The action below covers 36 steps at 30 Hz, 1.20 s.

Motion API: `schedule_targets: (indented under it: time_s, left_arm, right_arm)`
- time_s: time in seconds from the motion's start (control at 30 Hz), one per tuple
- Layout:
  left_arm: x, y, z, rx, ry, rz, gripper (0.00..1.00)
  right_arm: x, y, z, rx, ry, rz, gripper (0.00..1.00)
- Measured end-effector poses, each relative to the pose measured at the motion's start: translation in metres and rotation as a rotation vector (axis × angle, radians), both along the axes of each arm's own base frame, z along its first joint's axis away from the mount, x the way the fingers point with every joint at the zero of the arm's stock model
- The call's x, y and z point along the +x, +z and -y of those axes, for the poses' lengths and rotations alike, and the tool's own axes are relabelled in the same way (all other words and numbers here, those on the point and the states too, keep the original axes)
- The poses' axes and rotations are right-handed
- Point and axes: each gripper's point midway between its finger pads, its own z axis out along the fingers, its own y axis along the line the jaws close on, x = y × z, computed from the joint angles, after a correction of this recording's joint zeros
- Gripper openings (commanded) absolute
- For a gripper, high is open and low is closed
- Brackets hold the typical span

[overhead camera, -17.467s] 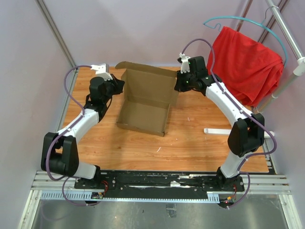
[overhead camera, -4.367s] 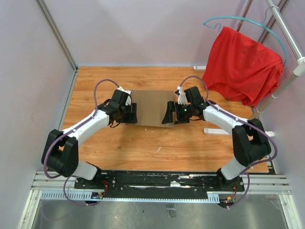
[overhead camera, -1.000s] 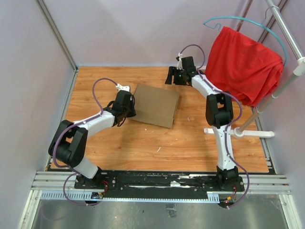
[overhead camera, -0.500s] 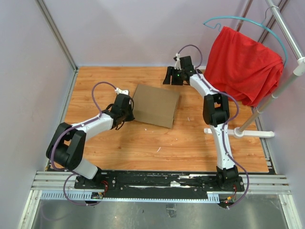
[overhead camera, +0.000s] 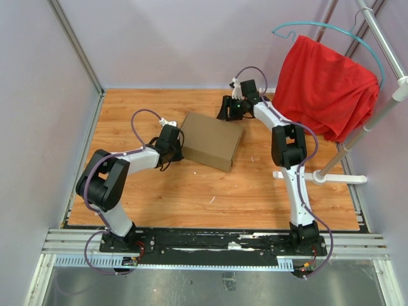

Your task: Fold the paper box

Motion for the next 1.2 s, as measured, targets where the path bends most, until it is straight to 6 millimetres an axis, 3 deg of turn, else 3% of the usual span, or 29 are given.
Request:
schedule_targets:
  time_s: [0.3,0.53,0.67,0.8,0.97,1.2]
  left_arm:
    - [0.017,0.009,0.007,-0.047,0.028,0.07,0.14]
    - [0.007,0.012,0.0,-0.06,0.048,0.087,0.18]
    - [0.002,0.033,-0.009,-0.053,0.084,0.134,0.17]
    - [-0.001,0.057,-0.014,-0.063,0.102,0.179,0.07]
    - [-0.021,0.06,0.009,-0.154,-0.035,0.135,0.05]
    - [-0.084,0.028,0.083,-0.242,-0.376,-0.043,0.0]
  right_arm:
    - [-0.035,0.0,-0.017,0.024,0.15,-0.018,0.59]
    - [-0.041,-0.002,-0.015,-0.011,0.146,-0.016,0.57]
    - [-0.046,-0.003,-0.01,-0.025,0.108,-0.051,0.56]
    - [-0.049,-0.003,0.0,-0.07,0.057,-0.074,0.56]
    - [-0.064,-0.007,0.019,-0.148,0.009,-0.109,0.55]
    - [-0.093,-0.012,0.036,-0.201,-0.018,-0.153,0.53]
